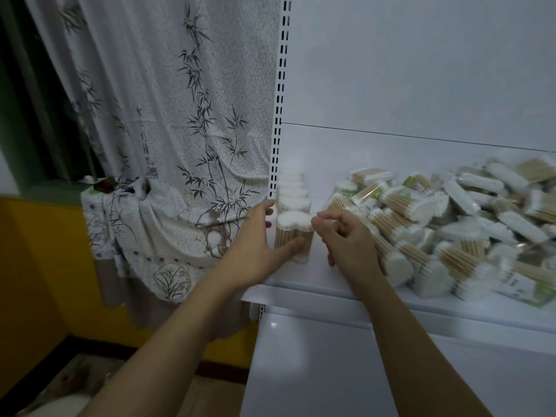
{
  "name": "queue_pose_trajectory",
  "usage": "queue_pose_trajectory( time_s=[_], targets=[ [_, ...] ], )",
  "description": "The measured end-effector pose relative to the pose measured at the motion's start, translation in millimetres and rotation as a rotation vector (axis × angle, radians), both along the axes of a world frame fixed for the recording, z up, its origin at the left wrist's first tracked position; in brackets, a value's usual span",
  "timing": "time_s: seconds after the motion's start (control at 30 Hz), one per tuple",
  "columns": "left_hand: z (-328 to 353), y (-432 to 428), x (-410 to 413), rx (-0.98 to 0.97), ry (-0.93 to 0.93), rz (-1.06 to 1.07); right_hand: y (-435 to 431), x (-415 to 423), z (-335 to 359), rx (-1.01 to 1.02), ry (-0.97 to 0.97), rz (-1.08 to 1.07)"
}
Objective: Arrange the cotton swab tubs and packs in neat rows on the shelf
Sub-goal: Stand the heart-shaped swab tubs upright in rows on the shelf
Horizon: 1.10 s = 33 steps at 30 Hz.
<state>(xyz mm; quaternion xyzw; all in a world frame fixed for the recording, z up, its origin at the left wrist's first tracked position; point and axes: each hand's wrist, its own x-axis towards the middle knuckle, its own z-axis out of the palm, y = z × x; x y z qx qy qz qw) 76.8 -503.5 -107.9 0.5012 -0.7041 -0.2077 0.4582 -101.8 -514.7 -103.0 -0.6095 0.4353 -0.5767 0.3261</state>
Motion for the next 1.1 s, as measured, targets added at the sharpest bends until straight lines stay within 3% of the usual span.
queue_pose_trajectory(
  time_s=[0.1, 0.2, 0.27, 0.47, 0.67, 0.9, 1.1],
  targets=[
    [10, -7, 4, 0.040, 0.003, -0.059, -2, 6, 3, -0.048, 0.035, -0.049],
    [16, -15, -3, 0.123, 0.219, -0.107, -13, 14, 8, -0.025, 0.036, -0.088],
    [15, -23, -8, 0.172, 0.357, -0.135, -20, 21, 11, 0.049, -0.062, -0.040],
    [4, -66, -3, 0.275, 0.416, -0.152, -44, 37, 15, 0.298, -0.316, 0.104],
    [12, -80, -8, 0.312, 0.540, -0.311, -61, 41, 17, 0.389, -0.442, 0.188],
    [12, -87, -3, 0.405, 0.535, -0.324, -58, 46, 17, 0.413, -0.369, 0.332],
    [20, -80, 0, 0.384, 0.451, -0.300, -62, 40, 20, 0.444, -0.387, 0.288]
  ],
)
